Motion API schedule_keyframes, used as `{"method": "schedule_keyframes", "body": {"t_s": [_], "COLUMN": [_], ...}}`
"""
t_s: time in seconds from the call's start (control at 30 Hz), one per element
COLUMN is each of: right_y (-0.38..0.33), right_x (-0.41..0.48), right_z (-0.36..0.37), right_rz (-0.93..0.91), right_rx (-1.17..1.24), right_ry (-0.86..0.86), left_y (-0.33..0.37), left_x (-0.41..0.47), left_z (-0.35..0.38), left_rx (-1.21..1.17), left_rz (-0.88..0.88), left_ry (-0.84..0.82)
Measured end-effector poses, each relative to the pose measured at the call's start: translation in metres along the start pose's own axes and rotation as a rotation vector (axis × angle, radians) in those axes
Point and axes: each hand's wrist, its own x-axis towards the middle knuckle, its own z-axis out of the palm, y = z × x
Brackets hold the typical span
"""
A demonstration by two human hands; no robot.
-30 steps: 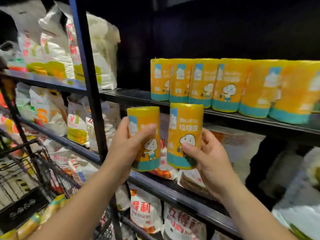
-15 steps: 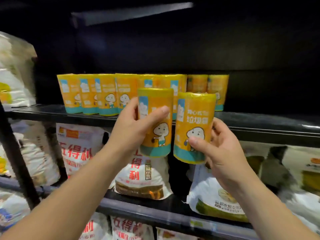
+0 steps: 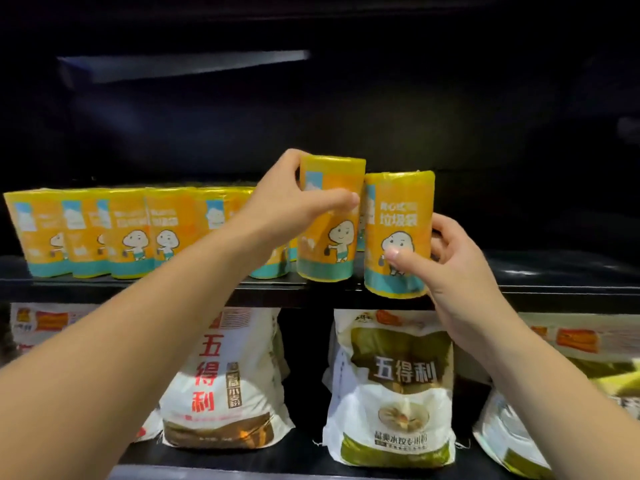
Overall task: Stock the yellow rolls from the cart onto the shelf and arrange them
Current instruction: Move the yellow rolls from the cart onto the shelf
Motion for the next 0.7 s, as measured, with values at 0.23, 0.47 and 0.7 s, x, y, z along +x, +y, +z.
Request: {"method": "schedule_keyframes", "body": {"t_s": [0.23, 0.47, 0.7], "right_y": [0.003, 0.015, 0.019], "right_x": [0.043, 0.084, 0.112], "right_z": [-0.005, 0.001, 0.010], "right_rz": [0.002, 0.096, 0.161], "right_rx": [-0.130, -0.171, -0.233], "right_ry": [0.071, 0.100, 0.055], "left_y": [0.010, 0.003, -0.009], "left_x": [0.053, 0.095, 0.121], "left_z": [-0.004, -0.008, -0.012], "left_rx": [0.185, 0.452, 0.687], "left_rz": [-0.046, -0.020, -0.007], "left_ry": [-0.075, -0.187, -0.296]}}
